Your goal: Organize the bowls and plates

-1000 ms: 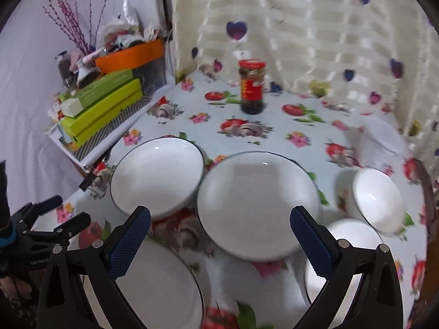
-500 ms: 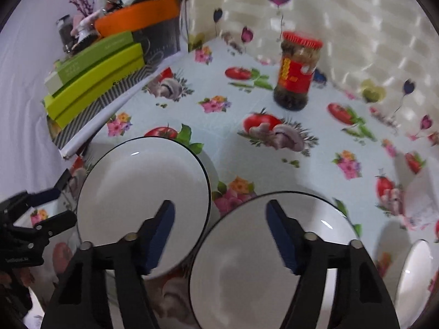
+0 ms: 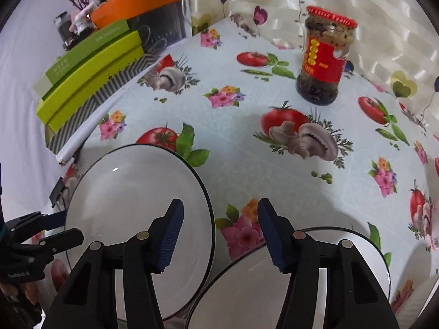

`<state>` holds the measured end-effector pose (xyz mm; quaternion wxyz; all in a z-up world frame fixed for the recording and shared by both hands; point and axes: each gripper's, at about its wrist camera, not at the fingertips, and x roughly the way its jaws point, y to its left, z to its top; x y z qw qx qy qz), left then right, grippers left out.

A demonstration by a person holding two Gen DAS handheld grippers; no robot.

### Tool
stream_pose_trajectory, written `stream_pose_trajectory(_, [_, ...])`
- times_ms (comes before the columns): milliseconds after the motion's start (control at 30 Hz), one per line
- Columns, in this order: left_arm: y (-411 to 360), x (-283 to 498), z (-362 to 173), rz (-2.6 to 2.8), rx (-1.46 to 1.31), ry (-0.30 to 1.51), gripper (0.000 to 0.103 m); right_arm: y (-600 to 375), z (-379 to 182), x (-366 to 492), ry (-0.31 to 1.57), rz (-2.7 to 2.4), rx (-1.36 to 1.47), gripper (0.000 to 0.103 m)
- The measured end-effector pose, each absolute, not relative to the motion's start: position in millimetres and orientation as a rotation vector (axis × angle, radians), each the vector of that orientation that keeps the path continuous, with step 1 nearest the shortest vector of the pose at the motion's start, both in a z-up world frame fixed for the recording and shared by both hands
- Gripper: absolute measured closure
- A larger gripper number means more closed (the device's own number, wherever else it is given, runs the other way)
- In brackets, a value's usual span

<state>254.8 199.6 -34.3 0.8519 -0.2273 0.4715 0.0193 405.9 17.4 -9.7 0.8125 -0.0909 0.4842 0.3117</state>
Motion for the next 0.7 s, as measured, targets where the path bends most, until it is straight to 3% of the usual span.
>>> stream_pose_trajectory(133, [198, 258, -35, 0.045, -0.481, 0.975, 0.044, 21, -18, 410, 1.063, 0.683, -0.179, 0.061])
stream_pose_trajectory(600, [173, 264, -34, 0.026, -0.356, 0.971, 0.044, 27, -18, 411, 1.088, 0.656, -0.231, 0.059])
stream_pose_trajectory(700, [176, 266, -34, 0.016, -0.38, 0.97, 0.044, 27, -18, 407, 1.065, 0.653, -0.241, 0.066])
